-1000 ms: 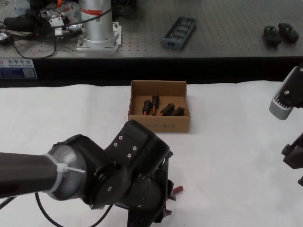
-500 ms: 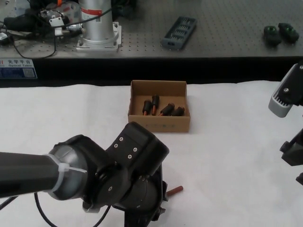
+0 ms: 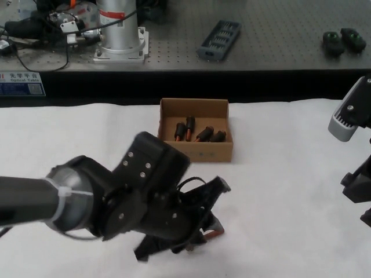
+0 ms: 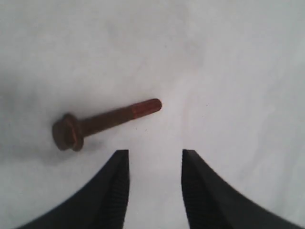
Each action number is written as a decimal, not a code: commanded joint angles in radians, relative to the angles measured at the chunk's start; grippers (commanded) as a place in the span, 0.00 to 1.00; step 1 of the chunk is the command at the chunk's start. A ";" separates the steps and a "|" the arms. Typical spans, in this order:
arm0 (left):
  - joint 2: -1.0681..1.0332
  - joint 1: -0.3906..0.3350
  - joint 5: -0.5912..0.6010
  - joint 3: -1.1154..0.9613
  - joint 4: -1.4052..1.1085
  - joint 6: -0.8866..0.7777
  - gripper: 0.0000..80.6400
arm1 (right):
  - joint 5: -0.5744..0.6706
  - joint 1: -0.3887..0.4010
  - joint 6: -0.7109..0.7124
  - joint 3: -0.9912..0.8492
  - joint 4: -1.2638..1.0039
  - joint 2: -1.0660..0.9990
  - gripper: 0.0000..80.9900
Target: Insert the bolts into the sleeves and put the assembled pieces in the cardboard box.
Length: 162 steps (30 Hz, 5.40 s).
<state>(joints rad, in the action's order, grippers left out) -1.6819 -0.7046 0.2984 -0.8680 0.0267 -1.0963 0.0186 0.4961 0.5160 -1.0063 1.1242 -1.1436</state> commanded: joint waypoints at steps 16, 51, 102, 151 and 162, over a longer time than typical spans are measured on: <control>0.029 0.088 0.084 -0.009 0.224 1.304 0.34 | 0.022 -0.005 -0.006 0.000 -0.008 0.010 0.03; -0.127 0.088 0.090 -0.236 0.383 1.500 0.34 | 0.022 -0.005 -0.006 0.001 -0.014 0.010 0.03; -0.228 0.077 0.110 -0.239 0.371 1.598 0.10 | 0.066 -0.005 -0.006 0.066 -0.031 0.055 0.03; -0.145 0.274 0.020 -0.233 0.658 3.447 0.53 | 0.066 -0.005 -0.007 0.066 -0.038 0.061 0.03; -0.127 0.271 -0.008 -0.233 0.695 3.035 0.58 | 0.066 -0.005 -0.007 0.066 -0.023 0.061 0.03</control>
<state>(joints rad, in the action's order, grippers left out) -1.8254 -0.4314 0.3216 -1.1033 0.6576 2.1960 0.0707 0.4961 0.5099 -0.9371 1.0955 -1.0989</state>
